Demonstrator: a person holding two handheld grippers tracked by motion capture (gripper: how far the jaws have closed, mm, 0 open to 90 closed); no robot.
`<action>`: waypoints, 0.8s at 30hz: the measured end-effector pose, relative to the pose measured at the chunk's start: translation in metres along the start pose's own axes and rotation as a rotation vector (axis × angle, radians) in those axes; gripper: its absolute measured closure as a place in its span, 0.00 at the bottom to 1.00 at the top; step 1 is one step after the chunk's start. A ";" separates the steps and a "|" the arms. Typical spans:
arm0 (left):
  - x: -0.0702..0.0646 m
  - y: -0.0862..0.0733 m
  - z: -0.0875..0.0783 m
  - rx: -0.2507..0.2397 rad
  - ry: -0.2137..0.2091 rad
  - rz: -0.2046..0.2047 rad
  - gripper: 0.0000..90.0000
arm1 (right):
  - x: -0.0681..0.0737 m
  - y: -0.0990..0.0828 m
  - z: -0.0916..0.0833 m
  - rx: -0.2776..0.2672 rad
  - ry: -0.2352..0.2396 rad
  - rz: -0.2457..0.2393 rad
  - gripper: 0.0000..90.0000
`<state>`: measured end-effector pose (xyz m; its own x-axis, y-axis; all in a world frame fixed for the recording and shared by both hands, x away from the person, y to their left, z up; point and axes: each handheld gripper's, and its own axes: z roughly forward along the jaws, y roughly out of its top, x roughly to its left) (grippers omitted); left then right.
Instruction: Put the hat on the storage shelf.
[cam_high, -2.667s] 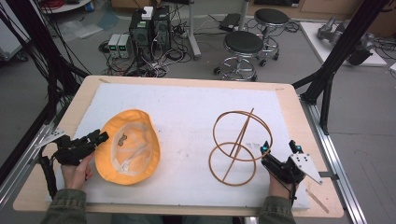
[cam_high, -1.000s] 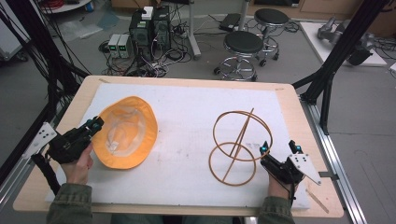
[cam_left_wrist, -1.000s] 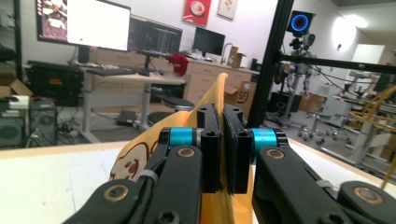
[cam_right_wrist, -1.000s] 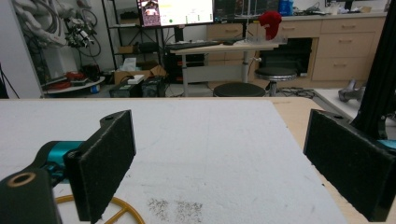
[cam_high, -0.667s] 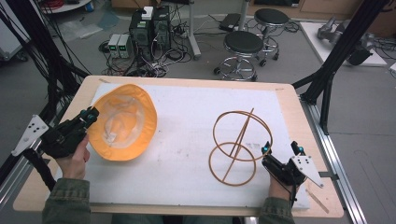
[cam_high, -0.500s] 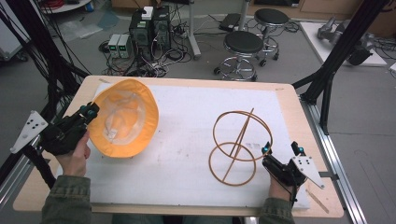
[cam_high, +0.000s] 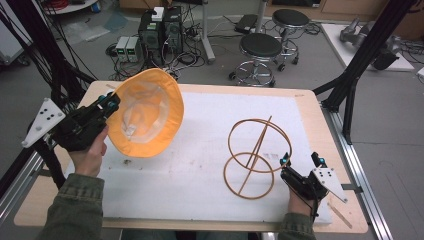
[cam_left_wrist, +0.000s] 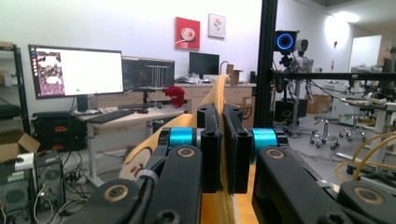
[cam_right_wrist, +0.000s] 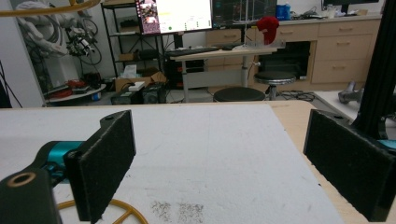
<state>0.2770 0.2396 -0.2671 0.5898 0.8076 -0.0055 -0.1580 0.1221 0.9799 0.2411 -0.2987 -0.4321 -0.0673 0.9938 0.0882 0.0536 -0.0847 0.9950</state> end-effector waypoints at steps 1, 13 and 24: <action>-0.002 0.002 0.003 0.000 -0.002 0.006 0.96 | 0.000 0.000 0.000 -0.002 0.000 -0.001 0.09; -0.022 0.009 0.044 0.001 -0.028 0.030 0.96 | 0.002 0.000 0.000 0.006 0.012 -0.003 0.09; -0.061 0.017 0.086 0.012 -0.122 0.106 0.96 | 0.001 -0.001 0.001 0.013 0.020 0.020 0.09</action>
<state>0.3068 0.1426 -0.2331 0.6623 0.7392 0.1218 -0.2158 0.0325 0.9759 0.2421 -0.2980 -0.4333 -0.0863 0.9903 0.1089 0.0677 -0.1032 0.9924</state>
